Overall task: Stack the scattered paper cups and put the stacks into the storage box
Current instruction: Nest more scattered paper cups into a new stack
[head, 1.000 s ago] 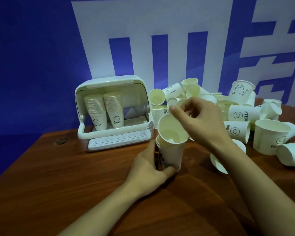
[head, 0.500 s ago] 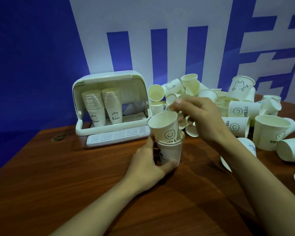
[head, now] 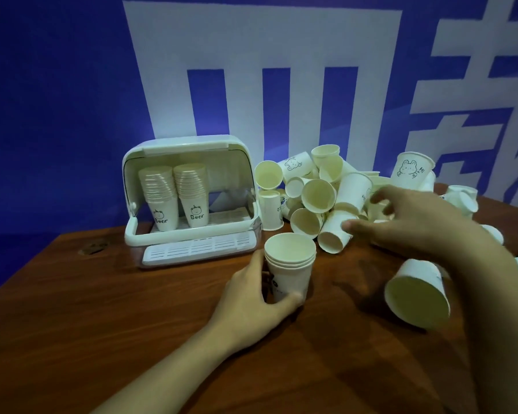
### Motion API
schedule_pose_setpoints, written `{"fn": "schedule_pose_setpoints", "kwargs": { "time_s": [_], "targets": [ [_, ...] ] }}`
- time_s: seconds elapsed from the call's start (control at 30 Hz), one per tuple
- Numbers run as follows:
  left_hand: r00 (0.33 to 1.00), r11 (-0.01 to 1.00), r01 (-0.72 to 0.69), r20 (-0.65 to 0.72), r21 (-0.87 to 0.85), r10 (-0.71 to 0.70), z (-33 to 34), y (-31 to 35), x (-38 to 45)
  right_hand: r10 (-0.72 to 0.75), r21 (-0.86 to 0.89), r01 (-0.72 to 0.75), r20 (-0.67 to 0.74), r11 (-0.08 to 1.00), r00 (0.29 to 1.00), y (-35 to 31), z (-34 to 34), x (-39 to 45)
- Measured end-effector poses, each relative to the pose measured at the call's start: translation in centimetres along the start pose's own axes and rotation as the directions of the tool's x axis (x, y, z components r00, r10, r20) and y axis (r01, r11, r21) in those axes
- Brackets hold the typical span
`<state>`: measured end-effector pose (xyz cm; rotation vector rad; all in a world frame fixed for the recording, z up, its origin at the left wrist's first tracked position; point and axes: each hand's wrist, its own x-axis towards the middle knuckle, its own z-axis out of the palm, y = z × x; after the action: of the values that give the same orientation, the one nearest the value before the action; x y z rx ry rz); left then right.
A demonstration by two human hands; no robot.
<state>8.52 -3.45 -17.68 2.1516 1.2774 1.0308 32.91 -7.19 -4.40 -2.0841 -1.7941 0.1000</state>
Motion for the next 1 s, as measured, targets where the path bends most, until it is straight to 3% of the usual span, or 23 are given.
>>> {"fn": "schedule_pose_setpoints", "kwargs": {
  "time_s": [0.07,0.13,0.33,0.47,0.5,0.67,0.73,0.8,0.83,0.9,0.97,1.0],
  "targets": [
    [1.0,1.0,-0.004,-0.002,0.001,0.004,0.0,-0.1,0.2,0.183,-0.169,-0.15,0.2,0.974,0.962,0.3,-0.2,-0.4],
    [1.0,1.0,-0.004,-0.01,-0.001,0.004,0.0,-0.4,0.4,0.225,-0.253,-0.143,0.333,0.957,0.916,-0.1,0.3,-0.3],
    [1.0,1.0,-0.003,-0.02,0.015,0.003,0.4,-0.5,0.2,-0.057,-0.035,0.075,0.365,0.997,0.929,-0.9,1.2,0.2],
    [1.0,1.0,0.007,-0.017,0.015,-0.007,0.2,-0.6,0.3,0.102,-0.278,0.012,0.393,0.96,0.914,0.7,2.2,1.2],
    [1.0,1.0,0.007,-0.014,0.017,-0.007,0.2,-0.6,0.3,0.085,-0.275,0.024,0.378,0.961,0.922,0.9,2.6,1.7],
    [1.0,1.0,0.001,-0.019,0.013,-0.001,0.3,-0.6,0.2,-0.124,0.043,0.118,0.2,0.992,0.972,0.6,4.0,3.2],
    [1.0,1.0,0.0,-0.021,0.005,0.0,0.3,-0.5,0.2,-0.131,0.095,0.127,0.039,0.987,0.991,0.4,3.8,3.1],
    [1.0,1.0,0.003,-0.011,0.001,-0.003,0.3,-0.4,0.2,-0.088,0.27,0.133,-0.175,0.954,0.981,0.4,3.4,3.0],
    [1.0,1.0,0.003,-0.003,0.001,-0.003,0.2,-0.3,0.2,-0.021,0.413,0.129,-0.258,0.902,0.966,0.2,3.1,2.9],
    [1.0,1.0,0.002,0.006,0.0,-0.002,0.1,-0.3,0.3,0.091,0.688,0.137,-0.284,0.712,0.955,-0.7,2.8,2.8],
    [1.0,1.0,0.01,0.017,0.008,-0.01,0.2,-0.4,0.4,0.094,0.81,0.116,-0.207,0.575,0.974,-2.4,3.4,2.8],
    [1.0,1.0,0.019,0.022,0.012,-0.019,0.3,-0.5,0.4,0.062,0.807,0.101,-0.167,0.581,0.984,-3.1,4.2,2.8]
  ]
}}
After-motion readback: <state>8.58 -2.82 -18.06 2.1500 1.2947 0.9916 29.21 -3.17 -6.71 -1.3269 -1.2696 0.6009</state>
